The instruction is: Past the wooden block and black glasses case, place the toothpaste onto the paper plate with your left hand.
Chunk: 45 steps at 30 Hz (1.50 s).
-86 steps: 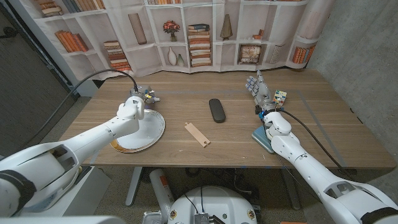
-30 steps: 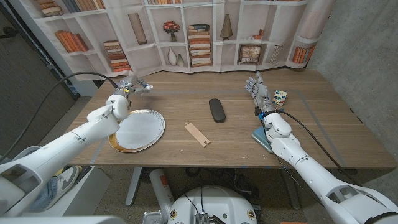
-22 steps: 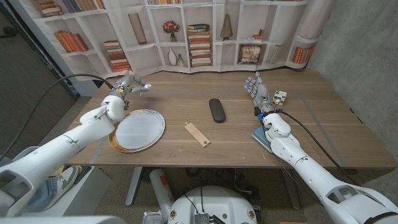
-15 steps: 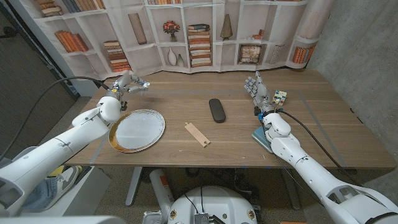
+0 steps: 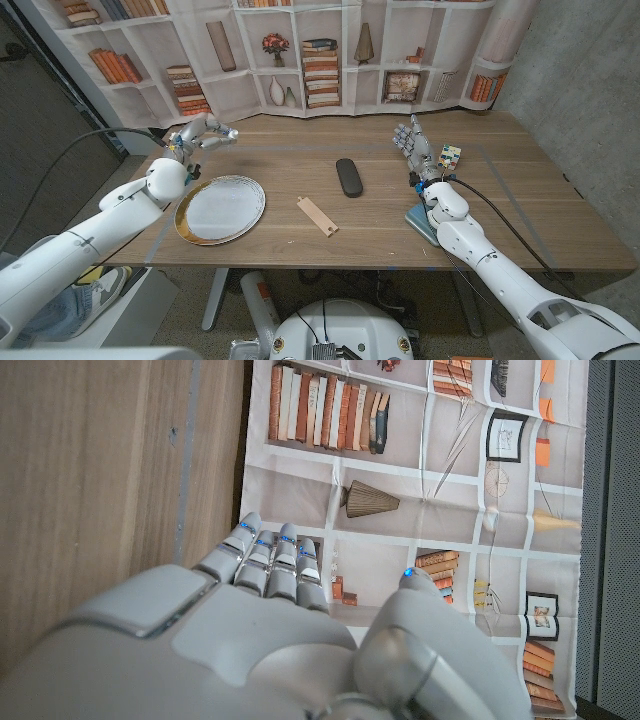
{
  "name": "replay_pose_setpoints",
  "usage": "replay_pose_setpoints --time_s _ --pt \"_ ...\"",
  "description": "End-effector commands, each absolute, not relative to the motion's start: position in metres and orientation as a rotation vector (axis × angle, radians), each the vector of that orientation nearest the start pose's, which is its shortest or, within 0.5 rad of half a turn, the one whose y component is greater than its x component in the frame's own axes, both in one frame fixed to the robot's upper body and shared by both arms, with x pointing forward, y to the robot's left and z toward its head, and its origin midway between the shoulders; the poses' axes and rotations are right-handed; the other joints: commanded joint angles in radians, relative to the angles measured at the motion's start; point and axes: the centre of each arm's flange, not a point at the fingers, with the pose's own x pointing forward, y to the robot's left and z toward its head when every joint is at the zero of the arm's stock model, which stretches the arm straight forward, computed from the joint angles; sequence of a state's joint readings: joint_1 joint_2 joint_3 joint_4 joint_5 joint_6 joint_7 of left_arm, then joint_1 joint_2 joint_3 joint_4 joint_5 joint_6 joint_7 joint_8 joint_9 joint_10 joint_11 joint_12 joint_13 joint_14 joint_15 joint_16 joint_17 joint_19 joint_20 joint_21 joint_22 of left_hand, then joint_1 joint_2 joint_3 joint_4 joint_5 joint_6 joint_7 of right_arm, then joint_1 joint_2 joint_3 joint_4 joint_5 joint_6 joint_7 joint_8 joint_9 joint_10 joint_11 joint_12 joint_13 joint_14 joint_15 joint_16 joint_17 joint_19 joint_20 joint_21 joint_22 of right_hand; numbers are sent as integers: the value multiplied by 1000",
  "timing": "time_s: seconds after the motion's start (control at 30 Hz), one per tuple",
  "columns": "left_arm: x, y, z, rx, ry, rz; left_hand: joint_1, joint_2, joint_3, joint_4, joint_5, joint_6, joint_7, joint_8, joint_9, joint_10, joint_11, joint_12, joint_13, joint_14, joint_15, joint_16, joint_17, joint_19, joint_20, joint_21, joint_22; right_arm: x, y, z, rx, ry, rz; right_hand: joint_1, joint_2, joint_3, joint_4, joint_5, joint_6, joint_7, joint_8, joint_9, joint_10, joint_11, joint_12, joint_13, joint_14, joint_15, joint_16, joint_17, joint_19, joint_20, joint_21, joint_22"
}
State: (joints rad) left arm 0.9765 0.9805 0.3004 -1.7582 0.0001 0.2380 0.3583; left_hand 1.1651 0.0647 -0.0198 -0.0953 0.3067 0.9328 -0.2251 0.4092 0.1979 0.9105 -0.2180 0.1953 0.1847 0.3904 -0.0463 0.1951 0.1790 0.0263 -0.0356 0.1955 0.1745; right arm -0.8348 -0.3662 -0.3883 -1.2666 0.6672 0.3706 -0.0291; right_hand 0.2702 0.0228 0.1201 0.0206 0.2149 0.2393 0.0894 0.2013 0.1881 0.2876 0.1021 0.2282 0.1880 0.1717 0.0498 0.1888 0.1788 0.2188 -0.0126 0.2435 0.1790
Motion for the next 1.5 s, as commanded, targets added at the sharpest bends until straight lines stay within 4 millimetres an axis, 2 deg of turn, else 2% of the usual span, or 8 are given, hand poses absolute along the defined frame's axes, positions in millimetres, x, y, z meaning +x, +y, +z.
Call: replay_pose_setpoints --time_s 0.03,0.63,0.87,1.13,1.5 --pt "552 393 38 960 -550 372 3 7 -6 1 -2 1 2 0 3 7 -2 -6 4 2 -143 -1 4 8 2 1 2 655 -240 -31 202 -642 207 3 10 -3 -1 -2 3 0 -3 4 5 0 -3 4 11 0 2 6 7 3 -4 6" --pt "542 383 28 1057 -496 399 3 10 -11 4 -7 -9 3 -9 2 1 -2 -9 4 -4 -141 -4 5 3 7 -1 2 659 -239 -28 203 -641 213 2 11 -4 -1 -2 4 1 -3 4 6 0 -3 4 13 0 2 6 9 3 -8 6" --pt "534 377 16 1057 -504 392 3 11 -13 5 -10 -12 3 -13 1 -2 -2 -10 4 -4 -138 -3 4 2 8 0 2 663 -240 -28 208 -638 218 3 12 -5 -2 -2 3 1 -3 4 6 0 -3 4 13 0 1 6 10 3 -9 6" --pt "525 372 10 1093 -493 404 4 12 -16 6 -12 -12 3 -16 1 -4 -2 -10 5 -4 -137 -3 4 2 7 0 2 665 -239 -24 207 -643 225 3 13 -5 -2 -2 4 1 -3 4 7 0 -3 4 15 -1 2 6 10 3 -11 6" --pt "518 373 -2 1100 -469 411 6 14 -18 7 -14 -13 3 -20 1 -7 -2 -10 5 -6 -134 -3 4 2 11 0 2 668 -238 -20 206 -646 235 3 13 -6 -3 -2 4 1 -3 4 8 1 -3 4 17 2 2 6 11 3 -13 6"
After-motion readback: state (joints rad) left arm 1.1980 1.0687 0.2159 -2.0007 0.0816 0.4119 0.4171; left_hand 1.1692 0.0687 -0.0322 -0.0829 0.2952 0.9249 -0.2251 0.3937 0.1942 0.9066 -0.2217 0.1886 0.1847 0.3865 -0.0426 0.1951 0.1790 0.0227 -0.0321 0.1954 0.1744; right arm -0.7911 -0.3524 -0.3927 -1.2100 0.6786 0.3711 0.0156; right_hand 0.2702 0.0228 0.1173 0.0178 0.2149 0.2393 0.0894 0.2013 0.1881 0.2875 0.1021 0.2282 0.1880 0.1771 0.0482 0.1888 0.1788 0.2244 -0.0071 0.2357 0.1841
